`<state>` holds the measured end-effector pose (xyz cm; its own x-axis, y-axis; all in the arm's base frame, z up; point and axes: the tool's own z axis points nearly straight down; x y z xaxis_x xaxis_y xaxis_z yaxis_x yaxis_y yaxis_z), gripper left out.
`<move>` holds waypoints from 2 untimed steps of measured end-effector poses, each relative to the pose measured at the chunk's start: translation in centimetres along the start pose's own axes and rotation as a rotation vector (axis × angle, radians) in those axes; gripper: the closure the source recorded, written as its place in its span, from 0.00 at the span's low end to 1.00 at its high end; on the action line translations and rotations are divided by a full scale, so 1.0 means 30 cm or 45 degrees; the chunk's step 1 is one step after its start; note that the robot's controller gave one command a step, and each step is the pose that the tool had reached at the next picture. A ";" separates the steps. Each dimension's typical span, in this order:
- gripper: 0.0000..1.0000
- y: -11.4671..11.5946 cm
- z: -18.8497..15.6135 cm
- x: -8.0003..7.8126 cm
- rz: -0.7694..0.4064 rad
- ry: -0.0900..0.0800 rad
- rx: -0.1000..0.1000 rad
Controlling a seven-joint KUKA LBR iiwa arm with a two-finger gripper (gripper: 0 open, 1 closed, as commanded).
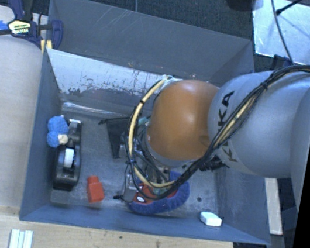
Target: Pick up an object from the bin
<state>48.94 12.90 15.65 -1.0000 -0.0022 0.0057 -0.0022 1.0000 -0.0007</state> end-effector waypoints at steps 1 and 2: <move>0.00 0.133 0.286 0.011 -0.480 -0.018 -0.002; 0.00 0.131 0.185 0.019 -0.820 -0.015 0.001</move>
Offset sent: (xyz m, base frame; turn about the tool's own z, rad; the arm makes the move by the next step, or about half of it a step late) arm -0.0062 0.0396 -0.0865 -0.3777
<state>48.32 16.83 10.09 -0.7984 -0.6021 -0.0057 -0.6021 0.7984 -0.0012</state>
